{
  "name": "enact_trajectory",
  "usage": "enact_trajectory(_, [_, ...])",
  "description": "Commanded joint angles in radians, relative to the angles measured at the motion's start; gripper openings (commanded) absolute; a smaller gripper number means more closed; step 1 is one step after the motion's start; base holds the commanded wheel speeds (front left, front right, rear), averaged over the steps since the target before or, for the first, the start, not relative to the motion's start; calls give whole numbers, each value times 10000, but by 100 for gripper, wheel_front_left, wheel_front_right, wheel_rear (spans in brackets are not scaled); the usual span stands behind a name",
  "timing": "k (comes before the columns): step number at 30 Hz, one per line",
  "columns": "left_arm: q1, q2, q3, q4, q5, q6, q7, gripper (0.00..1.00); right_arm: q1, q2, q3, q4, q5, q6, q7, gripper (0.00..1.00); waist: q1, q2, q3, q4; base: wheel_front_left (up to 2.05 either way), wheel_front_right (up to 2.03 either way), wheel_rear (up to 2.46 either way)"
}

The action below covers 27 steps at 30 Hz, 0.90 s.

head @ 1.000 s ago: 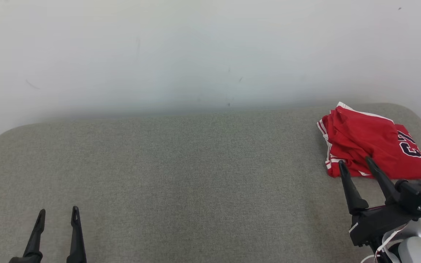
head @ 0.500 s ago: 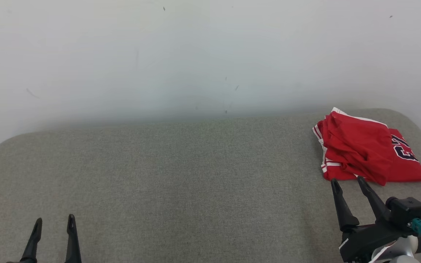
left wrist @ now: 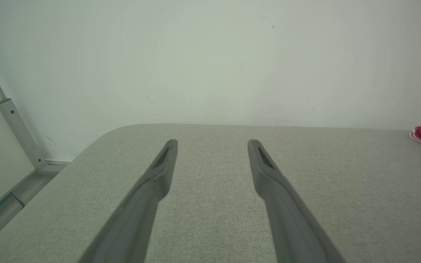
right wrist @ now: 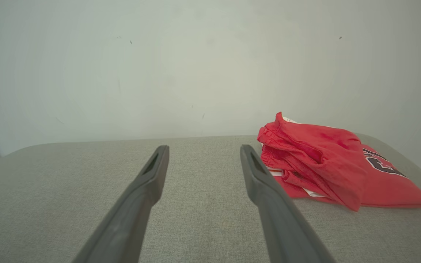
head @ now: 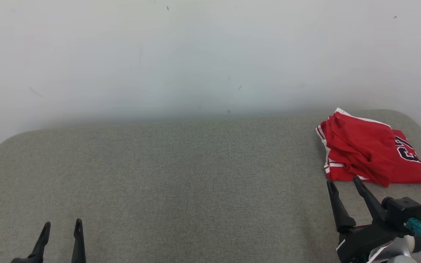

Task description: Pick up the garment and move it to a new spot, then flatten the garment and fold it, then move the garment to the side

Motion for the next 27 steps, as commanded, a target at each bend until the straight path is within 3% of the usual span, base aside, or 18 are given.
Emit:
enact_trajectory(1, [138, 102, -34, 26, -96, -37, 219, 100, 63, -64, -15, -1, -84, -11, 37, 100, 0, 0, 3, 26, 0, 0, 0])
enact_trajectory(24, [222, 284, -146, -390, -237, 180, 768, 100, 178, -35, -27, -319, -319, -11, 433, 100, 0, 0, 105, 197, 0, 0, 0])
enact_trajectory(25, [173, 183, -157, -299, -114, 149, 790, 0, 148, -4, 7, -245, -281, 0, 411, 0, 1, 0, 103, 198, 0, 0, 0])
enact_trajectory(27, [219, 85, -187, -149, -161, 139, 793, 0, 222, 37, 2, -68, -230, 0, 433, 0, 0, 0, 107, 201, 0, 0, 0])
